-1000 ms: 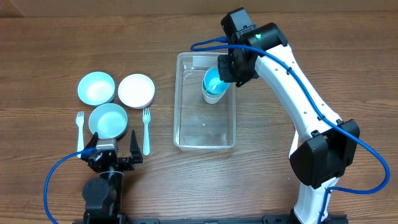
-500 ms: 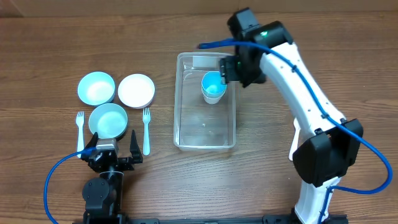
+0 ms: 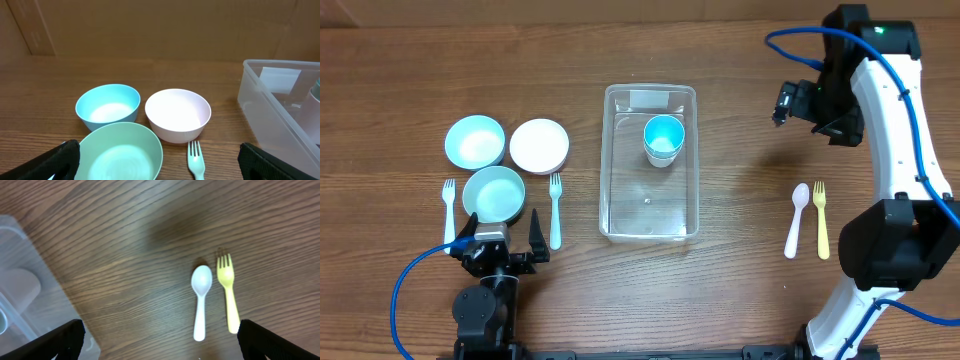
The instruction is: Pack container
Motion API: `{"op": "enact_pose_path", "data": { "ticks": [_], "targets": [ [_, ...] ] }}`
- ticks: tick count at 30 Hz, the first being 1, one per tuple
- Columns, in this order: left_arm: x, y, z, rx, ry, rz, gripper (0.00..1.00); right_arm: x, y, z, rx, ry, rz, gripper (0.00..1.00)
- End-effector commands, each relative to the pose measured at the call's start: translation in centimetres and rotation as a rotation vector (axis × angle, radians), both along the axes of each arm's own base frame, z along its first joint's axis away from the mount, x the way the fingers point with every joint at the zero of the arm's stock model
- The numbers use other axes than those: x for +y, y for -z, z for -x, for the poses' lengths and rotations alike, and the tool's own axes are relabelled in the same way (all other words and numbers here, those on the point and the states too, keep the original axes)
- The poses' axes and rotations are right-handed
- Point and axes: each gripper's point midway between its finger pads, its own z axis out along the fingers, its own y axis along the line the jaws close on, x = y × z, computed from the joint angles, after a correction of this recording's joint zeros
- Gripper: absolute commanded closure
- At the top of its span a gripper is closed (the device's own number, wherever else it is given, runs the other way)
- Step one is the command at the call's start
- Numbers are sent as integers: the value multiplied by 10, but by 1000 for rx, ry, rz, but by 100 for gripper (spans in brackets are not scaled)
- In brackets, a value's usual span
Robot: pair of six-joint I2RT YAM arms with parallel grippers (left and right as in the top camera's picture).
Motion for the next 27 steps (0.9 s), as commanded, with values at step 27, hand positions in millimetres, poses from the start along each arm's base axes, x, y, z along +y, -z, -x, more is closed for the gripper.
{"op": "enact_pose_path", "data": {
  "ticks": [27],
  "targets": [
    [-26,-110,17,-183,147,187,0,-6,-23,-18,-132,8,14,0]
  ]
}}
